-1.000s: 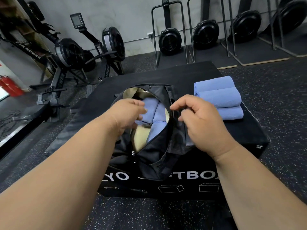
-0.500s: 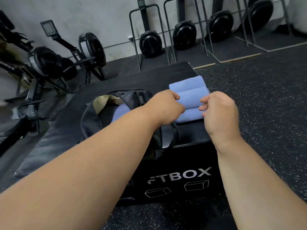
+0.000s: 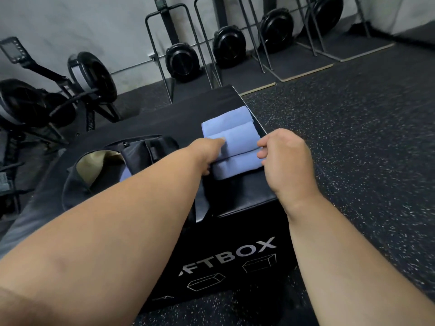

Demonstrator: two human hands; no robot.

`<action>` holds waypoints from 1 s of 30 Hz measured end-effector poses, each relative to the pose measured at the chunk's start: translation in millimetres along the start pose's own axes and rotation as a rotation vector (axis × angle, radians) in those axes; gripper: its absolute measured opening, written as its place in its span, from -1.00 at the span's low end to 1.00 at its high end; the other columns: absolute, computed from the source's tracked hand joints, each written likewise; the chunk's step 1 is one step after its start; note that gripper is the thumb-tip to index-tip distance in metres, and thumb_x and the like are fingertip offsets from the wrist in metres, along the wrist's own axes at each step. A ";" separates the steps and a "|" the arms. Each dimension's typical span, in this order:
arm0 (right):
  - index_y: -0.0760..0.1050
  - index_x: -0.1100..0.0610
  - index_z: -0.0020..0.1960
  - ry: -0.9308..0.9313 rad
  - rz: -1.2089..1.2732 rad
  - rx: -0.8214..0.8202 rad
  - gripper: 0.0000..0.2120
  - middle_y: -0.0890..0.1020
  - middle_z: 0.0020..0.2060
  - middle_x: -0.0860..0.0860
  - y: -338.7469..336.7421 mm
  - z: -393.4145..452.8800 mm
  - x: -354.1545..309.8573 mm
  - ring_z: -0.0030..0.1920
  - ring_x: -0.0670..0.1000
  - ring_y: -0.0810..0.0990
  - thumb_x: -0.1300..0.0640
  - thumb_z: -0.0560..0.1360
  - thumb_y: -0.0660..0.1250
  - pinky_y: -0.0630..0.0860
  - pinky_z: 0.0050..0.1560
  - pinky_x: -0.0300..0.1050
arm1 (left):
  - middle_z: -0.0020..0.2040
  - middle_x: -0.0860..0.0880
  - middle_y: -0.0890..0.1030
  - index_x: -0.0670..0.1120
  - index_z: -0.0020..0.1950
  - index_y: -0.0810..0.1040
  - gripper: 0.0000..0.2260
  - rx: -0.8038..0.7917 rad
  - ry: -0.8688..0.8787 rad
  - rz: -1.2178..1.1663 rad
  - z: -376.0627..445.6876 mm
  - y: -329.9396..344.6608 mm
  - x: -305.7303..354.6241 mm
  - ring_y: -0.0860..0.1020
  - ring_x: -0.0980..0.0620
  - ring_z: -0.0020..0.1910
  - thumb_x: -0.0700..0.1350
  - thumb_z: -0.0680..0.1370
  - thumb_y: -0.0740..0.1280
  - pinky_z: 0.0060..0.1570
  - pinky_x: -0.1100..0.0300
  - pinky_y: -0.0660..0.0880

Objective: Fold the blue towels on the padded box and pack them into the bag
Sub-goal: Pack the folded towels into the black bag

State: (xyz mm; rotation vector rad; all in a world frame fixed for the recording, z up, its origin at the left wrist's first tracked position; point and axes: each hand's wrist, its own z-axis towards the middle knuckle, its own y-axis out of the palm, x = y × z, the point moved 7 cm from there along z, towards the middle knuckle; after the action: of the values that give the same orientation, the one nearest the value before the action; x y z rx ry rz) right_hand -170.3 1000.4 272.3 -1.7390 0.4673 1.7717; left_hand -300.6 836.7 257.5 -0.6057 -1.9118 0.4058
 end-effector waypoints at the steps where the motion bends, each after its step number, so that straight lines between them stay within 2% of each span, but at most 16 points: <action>1: 0.59 -0.06 -0.20 0.004 -0.001 -0.003 -0.73 0.68 -0.24 -0.01 0.2 1.2 1.5 -0.07 0.22 0.63 -0.05 0.33 0.11 0.56 0.08 0.25 | 0.22 -0.12 0.56 -0.10 0.46 0.46 -0.51 0.013 0.003 -0.001 2.7 0.8 -0.4 0.58 -0.14 0.11 0.17 0.64 0.35 0.15 0.05 0.56; 2: 0.59 -0.08 -0.21 0.006 -0.002 -0.005 -0.73 0.69 -0.21 0.00 0.7 2.0 2.6 -0.07 0.22 0.63 -0.05 0.34 0.11 0.56 0.08 0.25 | 0.27 -0.14 0.60 -0.11 0.45 0.49 -0.52 0.026 0.005 -0.009 4.1 0.5 -0.8 0.62 -0.13 0.18 0.14 0.64 0.37 0.19 0.04 0.56; 4: 0.59 -0.10 -0.21 0.006 -0.011 -0.011 -0.74 0.69 -0.20 -0.01 1.8 3.0 4.6 -0.06 0.21 0.63 -0.04 0.36 0.11 0.56 0.08 0.24 | 0.39 -0.13 0.59 -0.16 0.45 0.51 -0.54 0.038 0.011 -0.037 8.1 0.2 -0.8 0.57 -0.13 0.38 0.05 0.63 0.42 0.32 0.01 0.52; 6: 0.59 -0.06 -0.19 0.008 -0.024 -0.017 -0.72 0.69 -0.20 -0.01 3.3 3.9 5.8 -0.07 0.19 0.63 -0.03 0.36 0.11 0.56 0.07 0.22 | 0.39 -0.13 0.58 -0.19 0.44 0.53 -0.54 0.034 0.008 -0.062 9.3 -1.1 0.1 0.54 -0.15 0.41 0.00 0.61 0.45 0.33 -0.02 0.50; 8: 0.59 -0.05 -0.18 0.009 -0.023 -0.017 -0.72 0.69 -0.20 -0.02 5.1 3.9 6.6 -0.07 0.19 0.63 -0.04 0.36 0.11 0.56 0.06 0.23 | 0.34 -0.20 0.62 -0.16 0.36 0.59 -0.58 0.048 0.004 -0.104 13.8 -3.3 0.6 0.61 -0.18 0.31 -0.04 0.55 0.49 0.22 -0.04 0.57; 10: 0.59 -0.04 -0.17 0.006 -0.017 -0.019 -0.73 0.69 -0.21 -0.01 6.5 3.3 6.6 -0.08 0.20 0.62 -0.05 0.36 0.13 0.57 0.04 0.23 | 0.21 -0.18 0.68 -0.13 0.25 0.63 -0.64 0.061 0.031 -0.189 18.3 -6.5 5.0 0.69 -0.19 0.12 -0.07 0.49 0.51 0.12 -0.03 0.63; 14: 0.56 0.02 -0.07 -0.057 -0.077 -0.018 -0.81 0.66 -0.18 -0.05 10.7 -2.0 -1.6 -0.06 0.13 0.59 0.02 0.45 0.20 0.56 0.04 0.14 | 0.10 -0.17 0.70 -0.13 0.22 0.61 -0.48 0.045 0.144 -0.356 -2.7 -22.2 24.8 0.70 -0.15 -0.03 -0.08 0.27 0.46 0.13 -0.21 0.64; 17: 0.54 -0.06 0.16 -0.138 -0.081 -0.036 -0.65 0.57 0.06 -0.10 20.4 -11.6 -13.2 0.10 0.03 0.55 0.00 0.39 0.25 0.51 0.20 0.07 | -0.08 -0.16 0.64 -0.19 -0.01 0.59 -0.68 0.058 0.259 -0.403 -27.8 -47.3 35.7 0.60 -0.10 -0.12 -0.16 0.25 0.43 0.13 -0.25 0.61; 20: 0.45 -0.05 0.38 -0.238 -0.122 -0.019 -0.49 0.47 0.29 0.00 30.7 -23.0 -25.2 0.30 0.10 0.47 0.00 0.43 0.40 0.41 0.40 0.09 | -0.16 -0.14 0.57 -0.08 -0.04 0.55 -0.73 0.049 0.348 -0.386 -66.8 -76.8 38.3 0.57 -0.10 -0.16 -0.17 0.28 0.43 -0.04 -0.16 0.64; 22: 0.39 -0.07 0.47 -0.305 -0.137 -0.039 -0.40 0.41 0.39 -0.02 39.9 -32.8 -35.1 0.40 0.06 0.39 -0.06 0.47 0.46 0.32 0.48 0.05 | -0.16 -0.13 0.53 -0.07 -0.04 0.53 -0.75 0.039 0.385 -0.412 -90.5 -95.8 32.7 0.54 -0.09 -0.17 -0.18 0.31 0.43 -0.12 -0.07 0.53; 25: 0.34 -0.10 0.54 -0.363 -0.021 -0.142 -0.37 0.41 0.40 -0.12 59.5 -48.7 -47.6 0.43 -0.06 0.39 -0.16 0.52 0.41 0.31 0.52 0.00 | -0.14 -0.09 0.58 -0.06 -0.03 0.55 -0.85 0.021 0.395 -0.454 -118.3 -122.5 15.9 0.58 -0.04 -0.15 -0.22 0.44 0.41 -0.07 0.02 0.47; 27: 0.32 -0.15 0.56 -0.308 0.122 -0.299 -0.36 0.47 0.39 -0.12 77.2 -59.8 -51.6 0.41 -0.16 0.44 -0.21 0.53 0.39 0.36 0.50 -0.06 | -0.10 -0.09 0.66 -0.09 -0.01 0.63 -0.88 -0.002 0.376 -0.479 -131.9 -141.5 0.9 0.66 -0.08 -0.05 -0.19 0.46 0.44 0.05 0.00 0.53; 28: 0.31 -0.17 0.57 -0.274 0.211 -0.410 -0.35 0.52 0.38 -0.09 87.0 -67.2 -55.2 0.40 -0.16 0.48 -0.23 0.53 0.39 0.40 0.48 -0.05 | -0.02 -0.13 0.71 -0.14 0.08 0.67 -0.76 -0.019 0.359 -0.485 -136.6 -150.9 -6.9 0.70 -0.14 0.07 -0.15 0.43 0.47 0.17 -0.05 0.56; 30: 0.37 -0.08 0.54 -0.230 0.383 -0.613 -0.38 0.62 0.32 -0.01 105.4 -85.3 -65.3 0.34 -0.06 0.60 -0.19 0.54 0.41 0.51 0.39 0.03 | 0.22 -0.24 0.70 -0.20 0.32 0.63 -0.47 -0.053 0.358 -0.488 -145.0 -168.6 -20.4 0.65 -0.26 0.28 -0.07 0.38 0.51 0.36 -0.18 0.49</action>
State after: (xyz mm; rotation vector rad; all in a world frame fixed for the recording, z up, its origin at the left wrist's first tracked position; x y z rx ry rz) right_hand -174.6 855.5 313.0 -1.8845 0.1676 2.5584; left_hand -199.3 688.5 390.3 -0.2095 -1.6544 -0.0649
